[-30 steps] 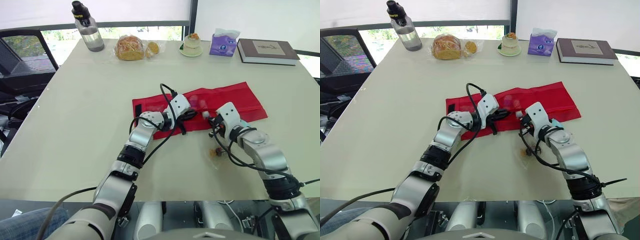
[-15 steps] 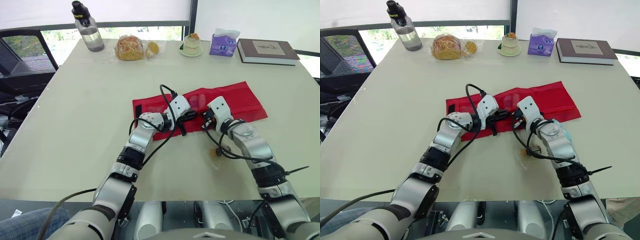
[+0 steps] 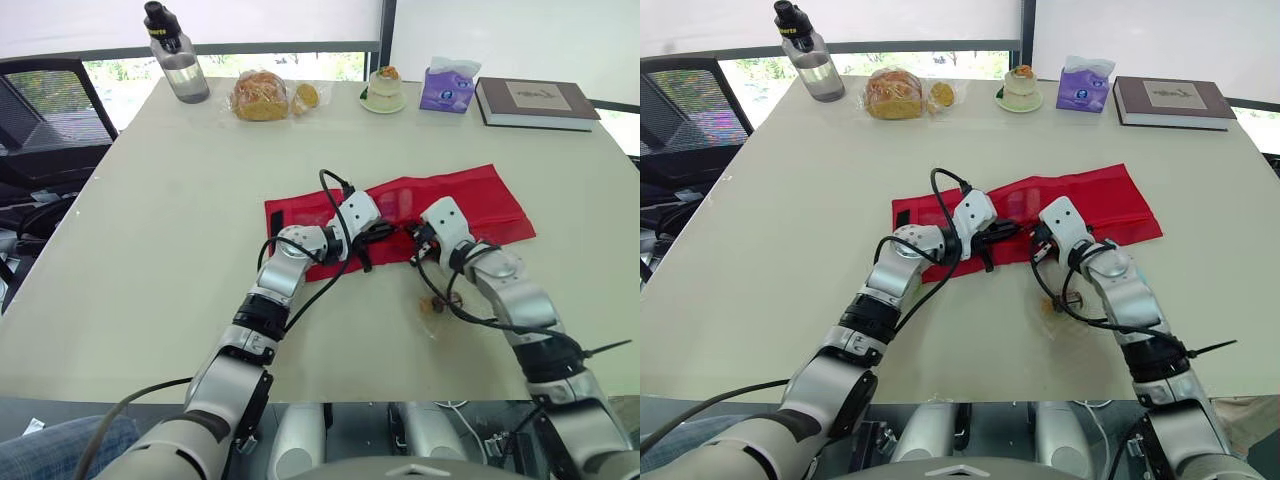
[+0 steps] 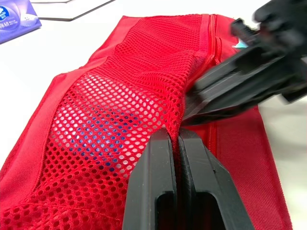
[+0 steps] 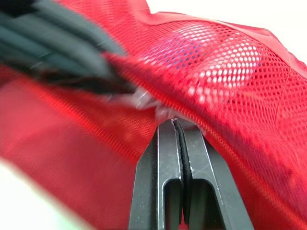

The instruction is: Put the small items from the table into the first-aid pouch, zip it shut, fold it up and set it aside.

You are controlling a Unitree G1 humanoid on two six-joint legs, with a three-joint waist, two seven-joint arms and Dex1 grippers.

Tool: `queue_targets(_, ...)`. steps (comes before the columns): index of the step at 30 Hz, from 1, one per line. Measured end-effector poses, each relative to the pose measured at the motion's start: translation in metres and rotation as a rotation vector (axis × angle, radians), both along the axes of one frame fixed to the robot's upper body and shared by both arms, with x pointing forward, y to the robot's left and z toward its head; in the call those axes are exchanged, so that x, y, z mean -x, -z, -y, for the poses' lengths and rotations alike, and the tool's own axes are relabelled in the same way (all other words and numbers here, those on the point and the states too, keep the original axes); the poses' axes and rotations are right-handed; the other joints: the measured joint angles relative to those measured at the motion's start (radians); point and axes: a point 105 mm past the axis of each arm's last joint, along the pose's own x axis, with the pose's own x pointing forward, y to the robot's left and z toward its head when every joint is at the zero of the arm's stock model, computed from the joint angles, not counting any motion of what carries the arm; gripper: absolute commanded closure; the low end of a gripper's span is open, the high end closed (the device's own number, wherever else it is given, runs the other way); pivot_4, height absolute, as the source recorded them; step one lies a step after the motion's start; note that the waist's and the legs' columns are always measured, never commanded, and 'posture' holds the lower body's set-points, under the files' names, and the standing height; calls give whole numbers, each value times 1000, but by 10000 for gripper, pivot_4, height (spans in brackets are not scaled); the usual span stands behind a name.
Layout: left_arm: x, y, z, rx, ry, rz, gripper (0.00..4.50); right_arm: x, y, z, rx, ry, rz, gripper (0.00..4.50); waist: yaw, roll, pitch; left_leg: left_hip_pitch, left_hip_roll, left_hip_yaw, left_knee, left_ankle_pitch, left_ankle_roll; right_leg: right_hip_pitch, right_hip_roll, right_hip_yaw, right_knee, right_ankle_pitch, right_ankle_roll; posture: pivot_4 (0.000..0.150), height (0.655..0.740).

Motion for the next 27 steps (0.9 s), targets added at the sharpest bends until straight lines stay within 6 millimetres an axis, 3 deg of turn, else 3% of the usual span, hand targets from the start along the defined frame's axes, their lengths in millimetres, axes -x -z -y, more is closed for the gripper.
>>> queue_targets(3,-3,0,-3,-6,-12,4,45000,15,-9,10,-59,-27,16,44881,0,0,0,0,0,0,0,0,0,0,0,0,0,0,0,1500,7400)
queue_targets(8,-5,-1,-6,-14,-15,15,45000,46,-30,46,-113,-64,79,44881,3,0,0,0,0,0,0,0,0,1,0,0,-1,0,0,1500,7400)
queue_targets(11,-8,-1,-15,-30,-33,18,45000,71,-30,78,-118,-66,18,36931,2,0,0,1,0,0,0,0,0,1,0,0,-1,0,0,1500,7400)
queue_targets(14,-8,-1,-16,-32,-34,25,45000,95,-38,109,-186,-56,-27,22430,0,0,0,3,0,0,0,0,0,3,0,0,0,0,0,1500,7400)
queue_targets(15,-8,-1,-16,-33,-35,25,45000,95,-39,110,-188,-55,-27,19993,0,0,0,3,0,0,0,0,0,3,0,0,0,0,0,1500,7400)
queue_targets(16,-9,-2,-16,-33,-33,31,45000,105,-47,120,-221,-58,-20,13234,0,0,0,3,0,0,0,0,0,3,0,0,-1,0,0,1500,7400)
queue_targets(19,-10,-1,-18,-37,-37,29,45000,118,-53,134,-231,-60,-20,2095,1,0,0,3,0,0,0,0,0,3,0,0,-1,0,0,1500,7400)
queue_targets(23,-12,0,-25,-50,-48,32,45000,152,-75,166,-196,-91,-58,946,3,0,0,4,0,1,0,0,0,4,0,1,-1,0,0,1500,7400)
queue_targets(27,-13,2,-27,-58,-41,24,45000,170,-102,186,-96,-120,-58,946,0,-1,0,5,0,0,-1,0,0,4,0,0,-2,-1,0,1500,7400)
